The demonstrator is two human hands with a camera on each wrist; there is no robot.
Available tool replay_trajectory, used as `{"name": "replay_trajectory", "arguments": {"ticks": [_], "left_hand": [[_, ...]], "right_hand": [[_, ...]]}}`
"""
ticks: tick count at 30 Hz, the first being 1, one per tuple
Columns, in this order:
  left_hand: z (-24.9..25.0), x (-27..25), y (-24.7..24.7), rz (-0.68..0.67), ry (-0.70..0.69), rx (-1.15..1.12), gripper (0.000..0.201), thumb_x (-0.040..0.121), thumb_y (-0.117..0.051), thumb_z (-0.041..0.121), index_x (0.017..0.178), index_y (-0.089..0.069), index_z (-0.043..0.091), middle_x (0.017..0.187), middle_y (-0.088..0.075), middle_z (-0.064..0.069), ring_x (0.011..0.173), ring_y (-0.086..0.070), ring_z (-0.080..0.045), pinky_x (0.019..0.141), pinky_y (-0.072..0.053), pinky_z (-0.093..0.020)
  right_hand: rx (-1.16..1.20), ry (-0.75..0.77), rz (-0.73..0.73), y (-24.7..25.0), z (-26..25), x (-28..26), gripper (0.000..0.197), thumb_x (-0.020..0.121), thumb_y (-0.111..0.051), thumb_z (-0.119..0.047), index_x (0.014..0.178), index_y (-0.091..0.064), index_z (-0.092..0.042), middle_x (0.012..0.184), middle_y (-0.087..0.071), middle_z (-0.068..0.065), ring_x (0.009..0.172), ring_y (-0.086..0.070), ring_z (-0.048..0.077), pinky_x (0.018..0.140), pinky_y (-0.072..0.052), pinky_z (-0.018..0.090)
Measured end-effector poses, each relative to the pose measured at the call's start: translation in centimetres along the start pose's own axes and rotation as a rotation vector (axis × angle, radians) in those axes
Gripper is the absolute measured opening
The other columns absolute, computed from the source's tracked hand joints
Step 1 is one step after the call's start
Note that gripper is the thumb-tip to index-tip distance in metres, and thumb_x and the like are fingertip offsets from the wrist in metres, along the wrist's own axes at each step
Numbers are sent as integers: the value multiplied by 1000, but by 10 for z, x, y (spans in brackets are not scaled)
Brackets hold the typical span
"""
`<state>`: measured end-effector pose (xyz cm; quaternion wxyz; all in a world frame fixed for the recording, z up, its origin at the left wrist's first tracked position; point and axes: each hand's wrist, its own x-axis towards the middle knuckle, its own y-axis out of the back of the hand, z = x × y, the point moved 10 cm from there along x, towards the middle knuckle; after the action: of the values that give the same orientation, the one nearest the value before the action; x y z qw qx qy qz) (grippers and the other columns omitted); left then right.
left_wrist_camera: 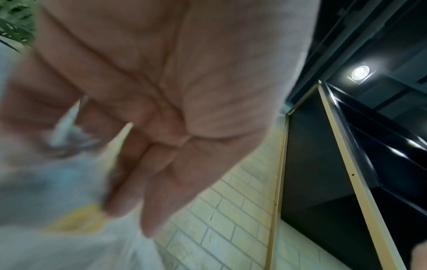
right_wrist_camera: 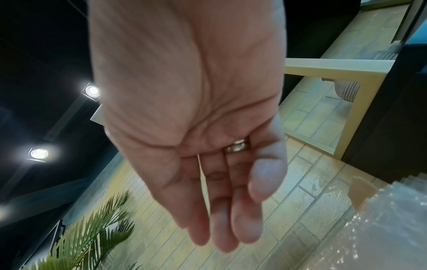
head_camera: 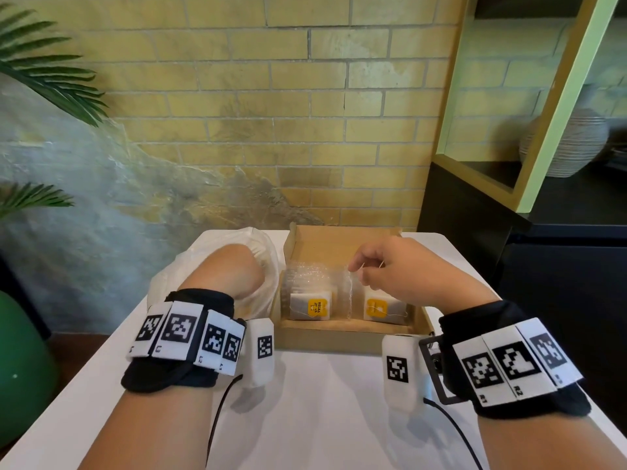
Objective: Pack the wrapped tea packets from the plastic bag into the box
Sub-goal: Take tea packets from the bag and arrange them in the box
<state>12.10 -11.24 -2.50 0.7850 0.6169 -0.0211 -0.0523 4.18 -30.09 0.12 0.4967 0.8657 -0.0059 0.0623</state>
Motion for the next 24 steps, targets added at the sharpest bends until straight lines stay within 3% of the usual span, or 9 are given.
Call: {"name": "replay_trajectory", "arguments": {"ticks": [3, 6, 8, 11, 14, 17, 20, 22, 24], "left_hand": [[-7, -3, 31, 258, 0, -225, 28, 87, -55, 6, 111, -69, 10, 117, -65, -9, 108, -59, -25, 86, -45, -28], [-13, -10, 44, 393, -30, -606, 29, 85, -57, -1, 103, -70, 16, 105, -65, 1, 75, -63, -16, 56, -47, -14], [-8, -15, 50, 424, -106, -805, 25, 84, -60, -1, 92, -68, 22, 93, -64, 7, 65, -58, -9, 49, -45, -13], [13, -21, 54, 377, -249, -1027, 26, 81, -66, -1, 81, -65, 26, 86, -64, 11, 69, -59, -2, 61, -49, -12], [40, -26, 47, 245, -355, -1181, 26, 79, -66, -6, 82, -66, 19, 82, -65, 5, 70, -59, -5, 64, -53, -14], [58, -30, 41, 170, -392, -1260, 25, 79, -65, -7, 82, -66, 18, 76, -65, 2, 68, -60, -7, 62, -52, -13], [70, -34, 34, 66, -399, -1357, 22, 81, -62, -7, 83, -67, 14, 66, -62, 0, 55, -54, -6, 52, -47, -12], [76, -37, 33, 32, -400, -1385, 21, 84, -60, -6, 84, -67, 14, 63, -59, 1, 47, -48, -5, 46, -41, -12], [78, -36, 31, 23, -382, -1392, 23, 87, -57, -2, 84, -65, 19, 68, -62, 3, 54, -53, -4, 52, -46, -15]], "right_hand": [[24, -10, 4, 1, 1, 0, 22, 89, -52, -13, 102, -66, -22, 70, -53, -11, 70, -53, 7, 59, -38, 16], [76, -18, -3, 0, 0, -2, 21, 89, -52, -13, 100, -66, -24, 72, -58, -8, 74, -57, 12, 61, -42, 18], [133, -16, 6, 1, -2, -2, 18, 90, -53, -14, 98, -65, -25, 75, -60, -7, 78, -59, 14, 66, -44, 21], [215, 4, 100, 10, -3, 0, 26, 89, -57, -19, 114, -60, -26, 85, -62, -7, 79, -59, 11, 73, -47, 25], [225, 72, 210, 21, -10, -2, 63, 83, -65, -21, 136, -37, -41, 110, -52, -13, 79, -55, 2, 72, -46, 17], [170, 154, 229, 20, -20, -4, 86, 76, -73, -16, 138, -25, -52, 139, -24, -16, 110, -45, 4, 89, -46, 21], [44, 264, 385, 29, -32, -8, 66, 77, -73, -17, 129, -46, -47, 151, -11, -13, 122, -27, 1, 97, -33, 23], [34, 305, 482, 39, -36, -13, 42, 83, -66, -16, 119, -61, -37, 147, -31, -6, 123, -32, 4, 95, -27, 20], [31, 320, 508, 42, -36, -14, 34, 88, -59, -11, 115, -66, -31, 131, -51, -4, 119, -41, 12, 88, -27, 17]]}}
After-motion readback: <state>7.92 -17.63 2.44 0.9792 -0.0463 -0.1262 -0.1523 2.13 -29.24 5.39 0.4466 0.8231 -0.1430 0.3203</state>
